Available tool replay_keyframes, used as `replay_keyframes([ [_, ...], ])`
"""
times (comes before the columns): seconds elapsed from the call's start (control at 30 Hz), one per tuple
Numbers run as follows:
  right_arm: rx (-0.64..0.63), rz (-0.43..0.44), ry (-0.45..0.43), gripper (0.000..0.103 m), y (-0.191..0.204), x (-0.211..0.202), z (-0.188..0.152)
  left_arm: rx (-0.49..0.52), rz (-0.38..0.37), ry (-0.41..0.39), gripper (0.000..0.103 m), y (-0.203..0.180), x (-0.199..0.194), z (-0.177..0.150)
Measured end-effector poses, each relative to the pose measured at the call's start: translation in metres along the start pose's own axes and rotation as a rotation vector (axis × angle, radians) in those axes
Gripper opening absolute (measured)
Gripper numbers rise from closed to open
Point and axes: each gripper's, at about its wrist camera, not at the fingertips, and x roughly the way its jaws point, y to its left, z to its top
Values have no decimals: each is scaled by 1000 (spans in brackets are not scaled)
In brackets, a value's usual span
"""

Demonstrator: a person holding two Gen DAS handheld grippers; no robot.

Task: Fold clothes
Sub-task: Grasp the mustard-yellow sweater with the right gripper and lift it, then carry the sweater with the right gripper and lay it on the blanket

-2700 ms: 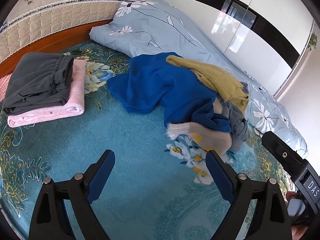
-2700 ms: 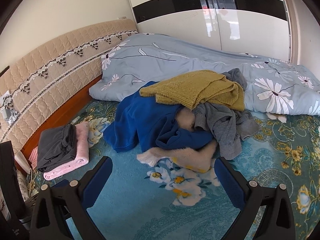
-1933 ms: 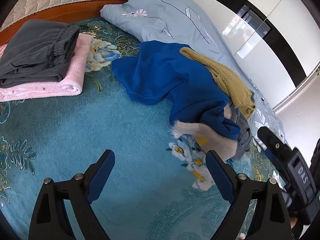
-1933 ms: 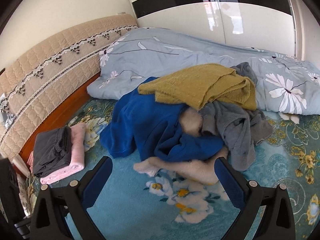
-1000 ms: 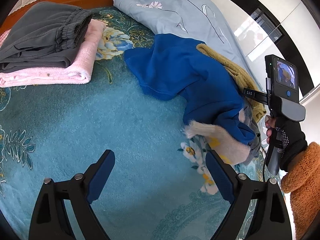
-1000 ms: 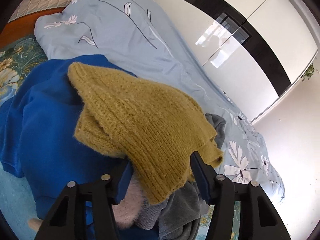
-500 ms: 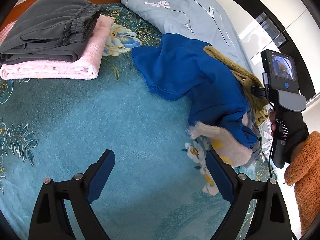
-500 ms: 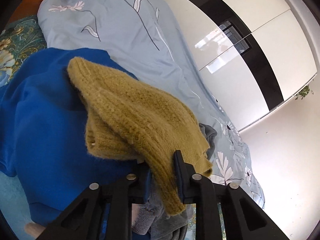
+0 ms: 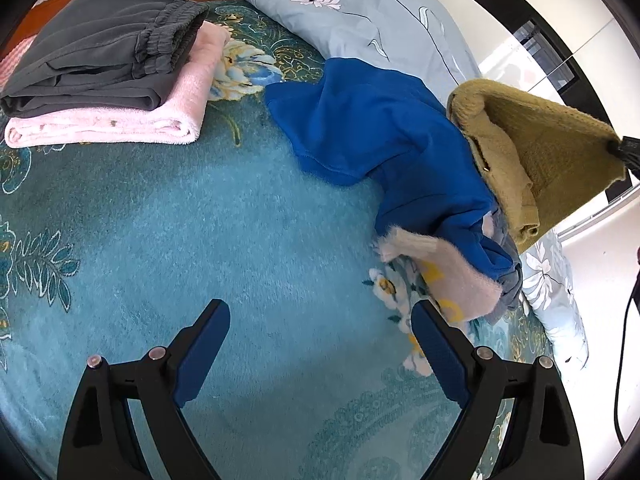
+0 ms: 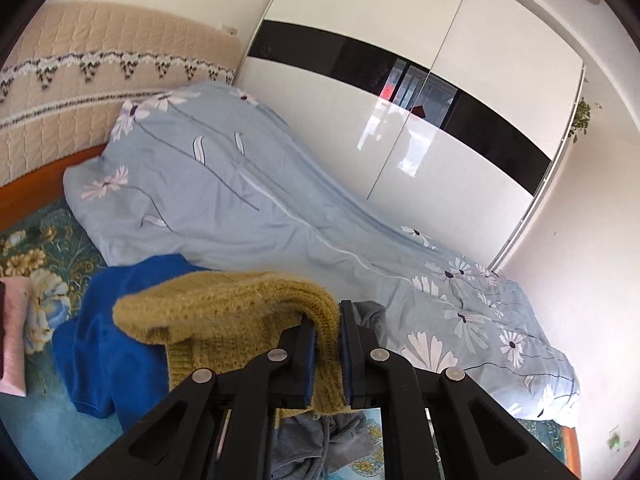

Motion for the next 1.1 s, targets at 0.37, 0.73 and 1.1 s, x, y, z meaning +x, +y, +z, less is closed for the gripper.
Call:
replay_keyframes([
  [0.37, 85, 72, -259, 10, -81, -161, 31, -38, -27, -63, 92, 4, -35, -9],
  [0.73, 1, 160, -524, 11, -86, -324, 48, -97, -71, -132, 92, 15, -70, -15],
  [1.1, 119, 171, -463, 11, -122, -334, 19, -246, -92, -223, 92, 49, -102, -15],
])
